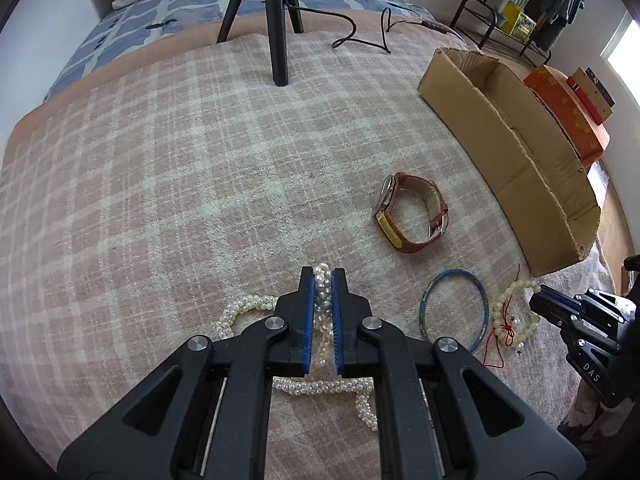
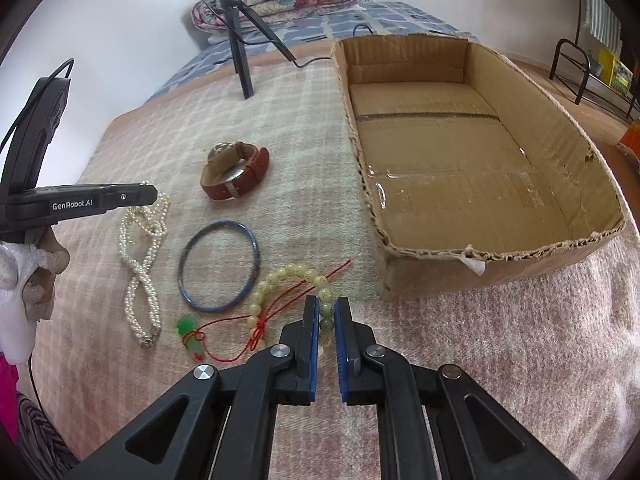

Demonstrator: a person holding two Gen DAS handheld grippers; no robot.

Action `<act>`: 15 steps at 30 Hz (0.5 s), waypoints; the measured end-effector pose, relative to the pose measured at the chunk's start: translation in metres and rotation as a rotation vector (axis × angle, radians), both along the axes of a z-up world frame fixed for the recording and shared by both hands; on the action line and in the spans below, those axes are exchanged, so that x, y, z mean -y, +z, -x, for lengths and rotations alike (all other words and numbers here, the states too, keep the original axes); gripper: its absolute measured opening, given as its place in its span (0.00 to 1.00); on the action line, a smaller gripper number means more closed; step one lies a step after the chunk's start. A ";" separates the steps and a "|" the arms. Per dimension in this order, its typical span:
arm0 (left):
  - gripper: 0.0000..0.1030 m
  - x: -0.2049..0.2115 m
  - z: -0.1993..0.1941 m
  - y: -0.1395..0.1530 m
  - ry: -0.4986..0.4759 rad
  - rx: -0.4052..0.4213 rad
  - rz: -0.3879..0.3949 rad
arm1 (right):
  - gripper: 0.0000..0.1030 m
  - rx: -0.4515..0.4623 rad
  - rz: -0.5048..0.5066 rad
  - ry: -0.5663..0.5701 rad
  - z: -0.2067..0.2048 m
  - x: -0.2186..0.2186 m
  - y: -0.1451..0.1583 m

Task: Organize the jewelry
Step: 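Lift and carry the pearl strand with the left tool while the right tool carries the bracelet into the box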

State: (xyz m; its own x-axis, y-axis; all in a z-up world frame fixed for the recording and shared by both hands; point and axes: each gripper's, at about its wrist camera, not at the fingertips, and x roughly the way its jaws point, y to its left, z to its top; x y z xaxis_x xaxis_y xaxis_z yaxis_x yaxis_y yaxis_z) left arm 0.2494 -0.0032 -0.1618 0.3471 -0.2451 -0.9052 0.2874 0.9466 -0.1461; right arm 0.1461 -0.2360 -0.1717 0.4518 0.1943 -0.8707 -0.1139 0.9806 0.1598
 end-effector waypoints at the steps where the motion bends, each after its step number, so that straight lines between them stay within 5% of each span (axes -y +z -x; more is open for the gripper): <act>1: 0.06 -0.001 0.001 0.003 0.001 0.005 0.002 | 0.05 0.010 0.002 0.003 0.002 -0.001 0.004; 15: 0.06 -0.008 0.025 0.056 0.017 0.102 0.053 | 0.05 0.139 0.003 0.000 0.026 0.001 0.050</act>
